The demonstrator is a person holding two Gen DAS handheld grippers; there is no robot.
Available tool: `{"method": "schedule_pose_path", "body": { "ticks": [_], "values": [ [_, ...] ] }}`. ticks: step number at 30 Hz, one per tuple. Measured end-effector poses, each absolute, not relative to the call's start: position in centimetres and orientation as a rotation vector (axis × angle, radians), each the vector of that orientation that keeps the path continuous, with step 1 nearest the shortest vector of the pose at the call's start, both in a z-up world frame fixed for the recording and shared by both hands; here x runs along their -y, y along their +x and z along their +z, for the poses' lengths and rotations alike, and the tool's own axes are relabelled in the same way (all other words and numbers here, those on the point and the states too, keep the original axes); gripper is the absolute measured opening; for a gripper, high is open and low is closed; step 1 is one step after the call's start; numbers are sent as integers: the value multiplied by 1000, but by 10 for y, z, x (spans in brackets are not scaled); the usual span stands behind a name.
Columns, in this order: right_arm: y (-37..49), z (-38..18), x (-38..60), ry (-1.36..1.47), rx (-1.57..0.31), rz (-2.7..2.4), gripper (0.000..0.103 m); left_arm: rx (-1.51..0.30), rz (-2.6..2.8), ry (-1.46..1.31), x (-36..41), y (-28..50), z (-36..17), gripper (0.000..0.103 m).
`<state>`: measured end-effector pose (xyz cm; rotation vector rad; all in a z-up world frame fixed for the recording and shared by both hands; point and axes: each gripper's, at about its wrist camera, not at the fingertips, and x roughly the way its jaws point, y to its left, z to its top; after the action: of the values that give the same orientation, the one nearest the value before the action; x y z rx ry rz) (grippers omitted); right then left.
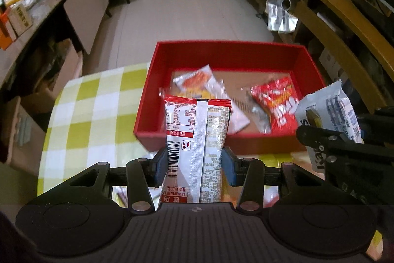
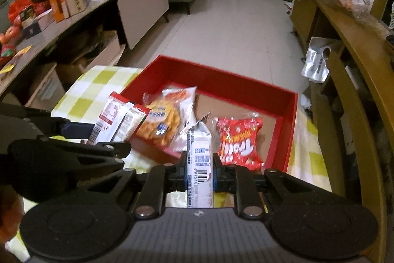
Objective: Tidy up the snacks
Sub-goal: 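Carry both packets into the red box and open both tools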
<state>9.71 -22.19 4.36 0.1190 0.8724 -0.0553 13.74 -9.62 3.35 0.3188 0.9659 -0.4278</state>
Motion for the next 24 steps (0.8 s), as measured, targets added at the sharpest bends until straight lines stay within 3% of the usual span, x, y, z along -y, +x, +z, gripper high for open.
{"method": "schedule_pose_path", "body": {
  "ticks": [24],
  "values": [
    [175,12,263,168,-815,-124,28,-888,-389,312,137,208,25,54]
  ]
}}
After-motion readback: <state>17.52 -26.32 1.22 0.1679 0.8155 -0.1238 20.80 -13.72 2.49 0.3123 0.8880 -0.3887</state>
